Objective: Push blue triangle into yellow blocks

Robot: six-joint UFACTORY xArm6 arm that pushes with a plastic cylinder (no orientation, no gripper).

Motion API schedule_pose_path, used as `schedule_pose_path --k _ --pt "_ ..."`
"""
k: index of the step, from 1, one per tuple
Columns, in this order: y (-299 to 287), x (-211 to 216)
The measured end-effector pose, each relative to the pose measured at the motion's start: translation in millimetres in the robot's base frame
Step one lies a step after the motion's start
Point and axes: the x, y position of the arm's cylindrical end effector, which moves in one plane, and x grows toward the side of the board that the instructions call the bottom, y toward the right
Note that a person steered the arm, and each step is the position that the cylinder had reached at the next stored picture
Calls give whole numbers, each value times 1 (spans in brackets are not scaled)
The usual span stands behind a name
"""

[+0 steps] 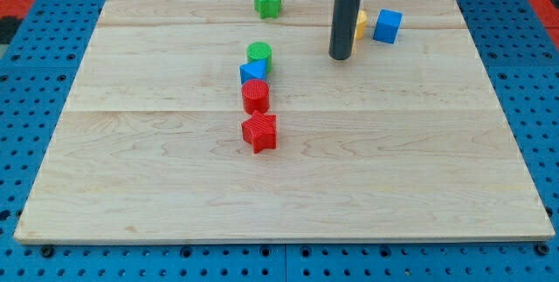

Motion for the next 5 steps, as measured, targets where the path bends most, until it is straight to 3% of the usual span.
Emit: schedule_pose_path --k 1,2,3,4,5 --pt "0 71" --pt "-21 178" --pt "-113 226" --pt "-225 167" --pt "-254 99"
